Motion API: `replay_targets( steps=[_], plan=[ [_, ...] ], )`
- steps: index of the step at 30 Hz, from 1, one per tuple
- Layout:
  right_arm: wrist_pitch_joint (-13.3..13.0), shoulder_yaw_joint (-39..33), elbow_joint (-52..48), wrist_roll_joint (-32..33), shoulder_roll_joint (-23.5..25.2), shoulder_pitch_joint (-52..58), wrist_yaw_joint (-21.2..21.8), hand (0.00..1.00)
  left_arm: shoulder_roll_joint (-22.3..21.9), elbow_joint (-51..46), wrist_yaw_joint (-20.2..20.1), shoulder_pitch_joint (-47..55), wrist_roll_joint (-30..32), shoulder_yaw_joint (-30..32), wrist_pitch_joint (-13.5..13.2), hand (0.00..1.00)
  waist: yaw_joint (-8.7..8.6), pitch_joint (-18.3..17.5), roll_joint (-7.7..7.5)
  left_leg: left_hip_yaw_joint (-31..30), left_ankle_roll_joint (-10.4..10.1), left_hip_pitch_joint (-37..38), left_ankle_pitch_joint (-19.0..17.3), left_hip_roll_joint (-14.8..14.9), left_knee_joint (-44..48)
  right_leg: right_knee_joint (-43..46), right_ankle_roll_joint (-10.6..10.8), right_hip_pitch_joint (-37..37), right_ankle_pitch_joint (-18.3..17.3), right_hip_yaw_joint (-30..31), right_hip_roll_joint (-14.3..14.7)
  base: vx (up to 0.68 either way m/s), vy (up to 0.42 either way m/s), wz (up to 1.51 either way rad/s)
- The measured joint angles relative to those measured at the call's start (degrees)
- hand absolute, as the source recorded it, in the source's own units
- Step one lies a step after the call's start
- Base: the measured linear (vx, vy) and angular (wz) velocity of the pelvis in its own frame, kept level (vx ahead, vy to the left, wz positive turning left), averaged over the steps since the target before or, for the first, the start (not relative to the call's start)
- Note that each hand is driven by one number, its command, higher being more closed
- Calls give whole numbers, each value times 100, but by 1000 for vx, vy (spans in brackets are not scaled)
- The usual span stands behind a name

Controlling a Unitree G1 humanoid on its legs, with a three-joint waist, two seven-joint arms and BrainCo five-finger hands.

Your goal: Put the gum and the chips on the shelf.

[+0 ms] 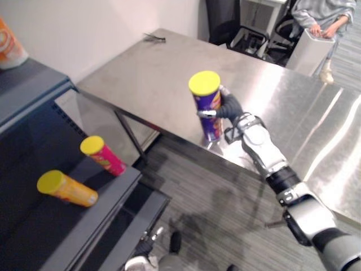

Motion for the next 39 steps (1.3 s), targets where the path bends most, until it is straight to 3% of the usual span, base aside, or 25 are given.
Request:
replay_targets(
  steps=[6,11,16,21,23,31,39],
  plan=[
    [4,-87,-325,86,5,314,-29,100,20,4,10,1,2,1,3,0,2,-67,-112,99,3,47,3,23,36,-4,-1,-13,3,106,-5,23,-4,-7],
    [0,-781,-1502,307,15,1027,-158,100,17,11,39,2,10,3,8,0,-20,-95,-156,247,2,67,4,104,37,18,-4,-89,8,256,20,1,-13,-15],
    [-284,-1425,-2817,686,138,1731,-415,100,36,135,157,88,50,7,59,0,-276,-273,-182,447,-18,171,-11,177,35,29,-12,-114,27,465,49,-28,-6,-21],
    [-450,-1941,-3749,745,112,2645,-424,100,41,247,201,118,61,7,109,0,-341,-505,-175,645,-65,266,-51,244,21,26,-19,-189,41,714,104,-36,-1,-25],
    [-453,-2183,-4060,763,62,3061,-420,100,41,254,201,163,70,6,117,0,-439,-554,-154,658,-65,277,-51,268,20,28,-27,-197,47,741,118,-33,-12,-9],
    [-547,-3123,-4371,712,5,4122,-427,100,37,270,189,282,241,12,111,0,-628,-686,-108,826,-96,400,-99,282,24,51,-22,-196,51,929,128,1,-4,-12],
    [-547,-3641,-4401,707,22,4590,-428,100,-12,275,132,342,276,11,112,0,-655,-773,26,862,-100,476,-115,284,37,131,-25,-187,49,982,131,10,-4,-3]
  ],
)
